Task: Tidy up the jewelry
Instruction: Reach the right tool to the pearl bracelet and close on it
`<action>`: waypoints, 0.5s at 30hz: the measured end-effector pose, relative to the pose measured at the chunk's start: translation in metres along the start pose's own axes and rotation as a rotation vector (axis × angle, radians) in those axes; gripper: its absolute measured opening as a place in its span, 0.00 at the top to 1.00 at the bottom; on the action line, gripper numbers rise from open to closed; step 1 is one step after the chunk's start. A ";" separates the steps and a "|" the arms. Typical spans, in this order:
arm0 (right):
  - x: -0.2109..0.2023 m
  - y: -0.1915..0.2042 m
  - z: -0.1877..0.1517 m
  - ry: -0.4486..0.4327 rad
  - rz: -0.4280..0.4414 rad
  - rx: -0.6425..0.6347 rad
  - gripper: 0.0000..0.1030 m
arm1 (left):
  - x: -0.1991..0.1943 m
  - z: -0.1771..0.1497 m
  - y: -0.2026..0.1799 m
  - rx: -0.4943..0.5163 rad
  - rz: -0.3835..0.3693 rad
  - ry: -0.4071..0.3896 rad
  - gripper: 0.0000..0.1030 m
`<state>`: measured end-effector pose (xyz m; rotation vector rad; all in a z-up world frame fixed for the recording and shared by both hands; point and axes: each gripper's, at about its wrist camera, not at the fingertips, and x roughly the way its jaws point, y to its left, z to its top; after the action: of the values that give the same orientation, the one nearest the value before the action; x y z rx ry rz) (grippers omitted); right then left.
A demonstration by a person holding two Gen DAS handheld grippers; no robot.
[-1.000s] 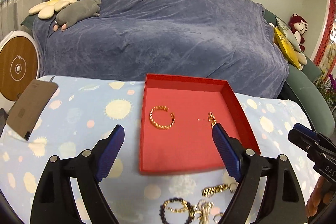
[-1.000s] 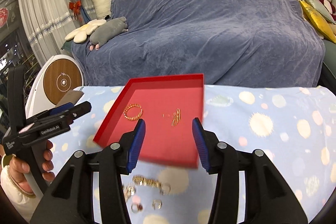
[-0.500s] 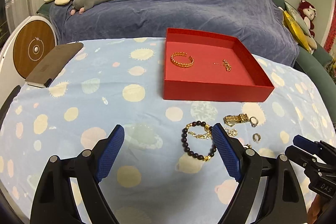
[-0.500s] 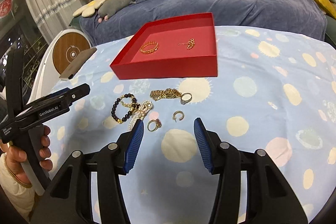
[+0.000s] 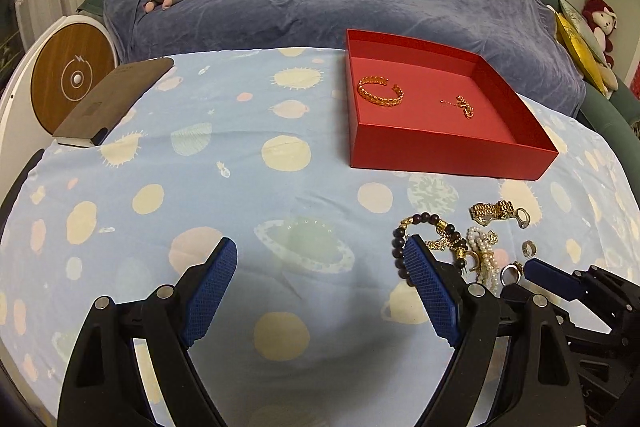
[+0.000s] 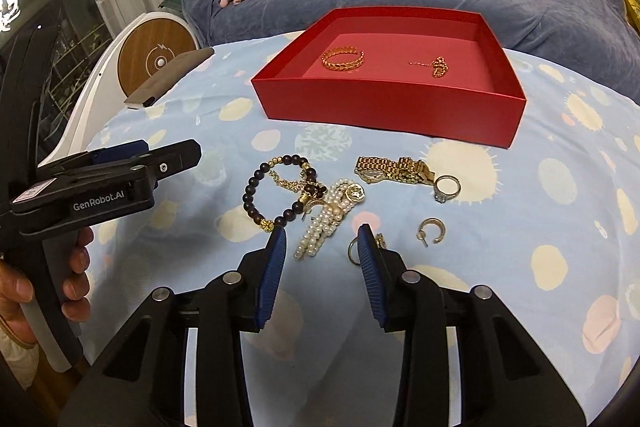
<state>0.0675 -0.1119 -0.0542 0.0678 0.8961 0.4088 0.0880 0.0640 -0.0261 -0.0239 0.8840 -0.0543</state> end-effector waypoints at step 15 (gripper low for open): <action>0.024 -0.003 0.001 0.024 -0.016 -0.006 0.79 | 0.003 -0.008 0.005 -0.005 -0.013 0.026 0.19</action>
<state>0.0824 -0.1051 -0.0723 0.0504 0.9186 0.3984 0.0839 0.0691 -0.0333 -0.0338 0.9101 -0.0647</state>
